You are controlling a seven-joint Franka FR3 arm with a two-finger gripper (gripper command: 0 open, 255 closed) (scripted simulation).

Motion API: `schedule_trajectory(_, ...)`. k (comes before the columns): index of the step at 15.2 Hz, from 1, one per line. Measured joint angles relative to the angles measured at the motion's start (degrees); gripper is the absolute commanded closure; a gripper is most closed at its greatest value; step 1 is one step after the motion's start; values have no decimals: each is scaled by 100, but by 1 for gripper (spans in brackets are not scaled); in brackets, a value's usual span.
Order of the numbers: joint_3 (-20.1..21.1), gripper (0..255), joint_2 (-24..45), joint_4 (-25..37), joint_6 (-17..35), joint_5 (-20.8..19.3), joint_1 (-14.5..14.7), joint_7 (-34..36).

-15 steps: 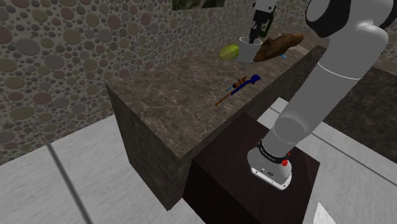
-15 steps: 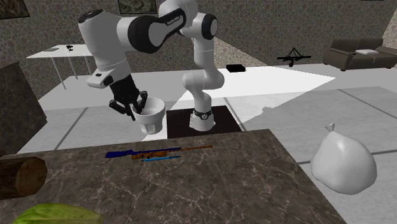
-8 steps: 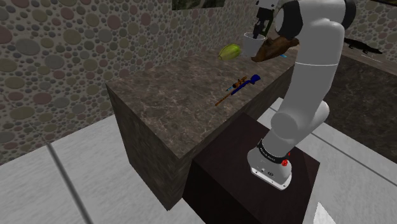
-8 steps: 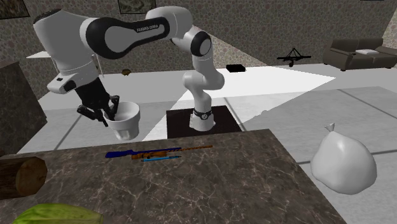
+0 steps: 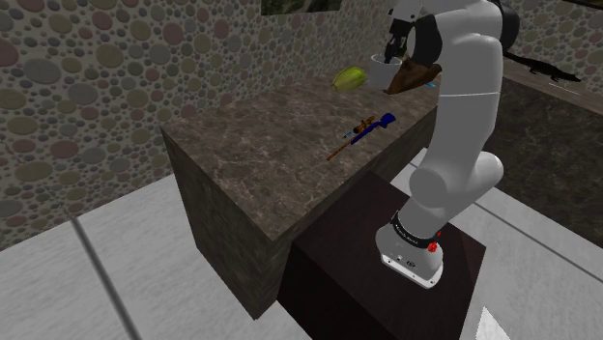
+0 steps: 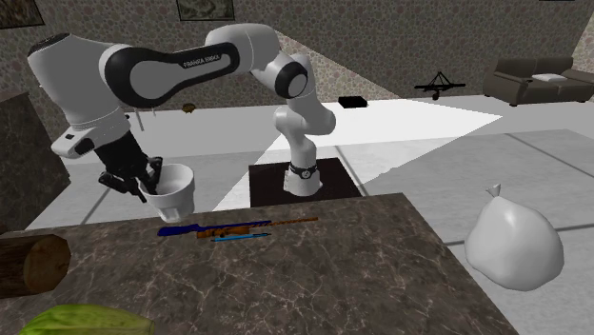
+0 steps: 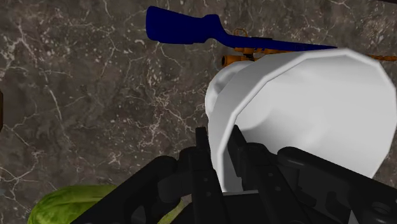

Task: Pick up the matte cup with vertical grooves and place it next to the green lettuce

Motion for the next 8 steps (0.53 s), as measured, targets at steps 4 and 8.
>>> schedule_trajectory(4,-6,255,-65,-424,348,-26,111,-26)
schedule_trajectory(8,7,255,-39,-702,637,-9,157,-61)
